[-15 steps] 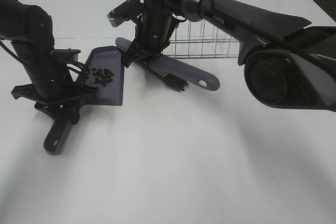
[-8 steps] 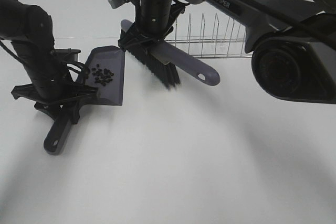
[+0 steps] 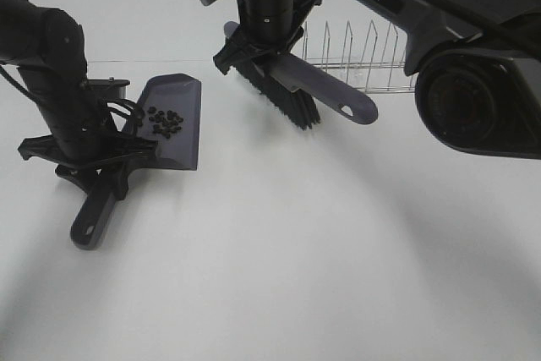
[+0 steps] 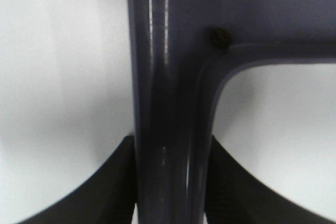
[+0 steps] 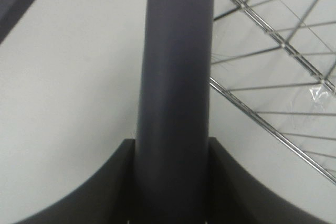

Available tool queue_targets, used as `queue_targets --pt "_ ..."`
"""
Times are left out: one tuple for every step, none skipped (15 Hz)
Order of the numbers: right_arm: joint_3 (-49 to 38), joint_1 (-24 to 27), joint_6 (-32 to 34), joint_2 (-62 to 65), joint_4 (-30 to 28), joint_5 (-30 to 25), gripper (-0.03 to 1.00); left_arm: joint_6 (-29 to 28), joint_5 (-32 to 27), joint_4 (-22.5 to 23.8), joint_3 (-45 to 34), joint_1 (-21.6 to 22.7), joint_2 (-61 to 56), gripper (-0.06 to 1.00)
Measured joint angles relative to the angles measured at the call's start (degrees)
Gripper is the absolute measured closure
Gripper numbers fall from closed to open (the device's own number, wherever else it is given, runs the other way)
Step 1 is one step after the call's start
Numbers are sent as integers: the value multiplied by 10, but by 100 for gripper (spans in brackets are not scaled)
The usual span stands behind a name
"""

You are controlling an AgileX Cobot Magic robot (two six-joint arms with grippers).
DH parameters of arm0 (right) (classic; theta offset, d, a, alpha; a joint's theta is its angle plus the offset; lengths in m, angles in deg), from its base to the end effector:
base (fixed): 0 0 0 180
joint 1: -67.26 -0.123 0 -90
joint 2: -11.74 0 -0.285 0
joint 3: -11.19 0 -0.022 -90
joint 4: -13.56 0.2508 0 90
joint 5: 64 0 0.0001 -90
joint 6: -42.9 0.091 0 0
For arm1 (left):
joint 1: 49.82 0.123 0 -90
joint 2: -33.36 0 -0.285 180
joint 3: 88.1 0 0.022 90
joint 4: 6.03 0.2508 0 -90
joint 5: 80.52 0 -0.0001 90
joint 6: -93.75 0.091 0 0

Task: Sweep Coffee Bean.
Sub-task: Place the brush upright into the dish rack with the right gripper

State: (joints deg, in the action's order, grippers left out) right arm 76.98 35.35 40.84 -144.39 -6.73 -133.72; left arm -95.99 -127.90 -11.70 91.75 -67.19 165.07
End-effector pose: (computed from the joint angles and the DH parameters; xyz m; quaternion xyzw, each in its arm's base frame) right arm 0.4762 0.2616 0.1786 -0.3134 0.9180 -0.1236 0.2093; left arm 0.3726 -0.1235 0.0940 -0.0333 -0.9988 0.0371 0.0021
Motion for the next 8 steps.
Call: queue_targets --pt "0 11 1 5 0 -5 69 6 0 -1 1 -2 0 62" --pt "0 24 1 16 4 -6 69 8 0 -1 1 -7 0 62" --pt "0 37 1 31 19 -6 69 9 -1 -2 1 -15 0 62" --pt "0 48 1 47 38 -7 69 9 -3 -2 1 -24 0 62" --pt "0 58 1 65 51 -7 69 9 -5 -3 1 -35 0 62" --pt "0 69 1 85 60 -8 69 9 -7 -3 1 -44 0 62" --pt "-5 85 2 113 65 -8 69 9 -14 -4 1 -56 0 62" --pt "-15 99 2 135 66 -9 69 9 -15 -5 1 -58 0 62"
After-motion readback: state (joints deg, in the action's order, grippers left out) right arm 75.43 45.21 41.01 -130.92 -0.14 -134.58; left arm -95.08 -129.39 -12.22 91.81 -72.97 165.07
